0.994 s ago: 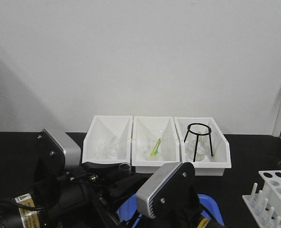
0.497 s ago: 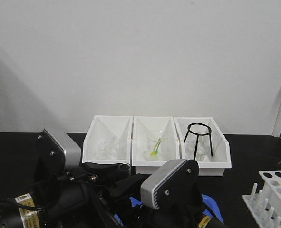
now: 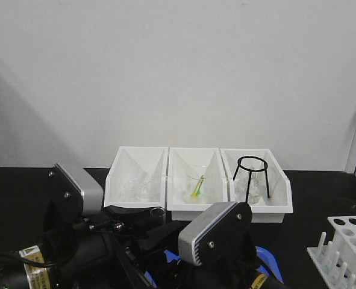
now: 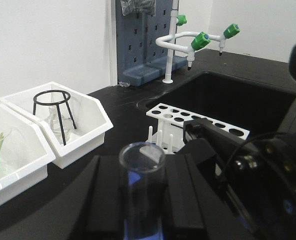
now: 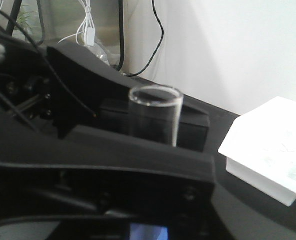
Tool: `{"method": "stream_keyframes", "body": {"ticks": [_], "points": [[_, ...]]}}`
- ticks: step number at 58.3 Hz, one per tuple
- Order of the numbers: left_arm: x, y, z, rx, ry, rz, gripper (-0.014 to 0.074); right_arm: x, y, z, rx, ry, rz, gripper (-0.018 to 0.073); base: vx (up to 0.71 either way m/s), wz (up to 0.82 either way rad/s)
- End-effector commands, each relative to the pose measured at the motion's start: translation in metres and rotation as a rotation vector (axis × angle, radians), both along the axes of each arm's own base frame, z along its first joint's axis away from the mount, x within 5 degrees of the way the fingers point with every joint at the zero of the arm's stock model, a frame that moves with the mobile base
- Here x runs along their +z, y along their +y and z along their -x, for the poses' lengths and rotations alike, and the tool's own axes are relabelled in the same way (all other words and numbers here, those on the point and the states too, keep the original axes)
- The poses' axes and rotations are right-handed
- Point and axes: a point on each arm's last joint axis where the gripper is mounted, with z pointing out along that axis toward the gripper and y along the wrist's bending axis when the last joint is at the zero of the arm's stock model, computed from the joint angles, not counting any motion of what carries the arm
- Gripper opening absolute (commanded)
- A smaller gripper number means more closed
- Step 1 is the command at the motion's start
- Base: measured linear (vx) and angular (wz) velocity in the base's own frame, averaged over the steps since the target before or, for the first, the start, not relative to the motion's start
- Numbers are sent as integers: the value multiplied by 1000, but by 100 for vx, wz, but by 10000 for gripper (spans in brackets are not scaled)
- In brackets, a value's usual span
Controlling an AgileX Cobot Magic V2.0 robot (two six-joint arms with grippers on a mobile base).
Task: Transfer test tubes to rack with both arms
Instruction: 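Open the left gripper and withdraw the left arm from the tube, then carry the tube with the right gripper and lower it into a rack hole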
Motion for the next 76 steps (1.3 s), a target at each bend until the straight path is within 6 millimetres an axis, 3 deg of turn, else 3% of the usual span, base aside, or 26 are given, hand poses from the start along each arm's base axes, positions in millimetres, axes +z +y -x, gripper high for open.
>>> {"method": "stream_keyframes", "body": {"ticks": [1,10,18,24,39,49,59,67,76], "points": [[23,-2,6,-44,-72,75,207,27,0,2,16,-107,-91,-8,0,0],[23,-2,6,-43,-69,76,370,26,0,2,15,-102,-86,-8,0,0],[28,0,8,-43,-83,86,454,26,0,2,15,-102,-86,-8,0,0],[41,4,12,-31,-114,104,463,26,0,2,15,-102,-86,-8,0,0],[103,30,21,138,-207,121,463,26,0,2,15,-102,-86,-8,0,0],[114,53,30,270,-190,71,463,26,-5,-3,-12,-100,-90,-8,0,0],[113,72,34,405,-126,5,463,26,-35,-28,-145,-98,-85,-6,0,0],[108,80,34,478,-85,-47,463,27,-75,-52,-298,-107,-79,-6,0,0],[104,86,32,539,-54,-102,451,37,-127,-65,-462,-164,-54,-6,0,0]]}}
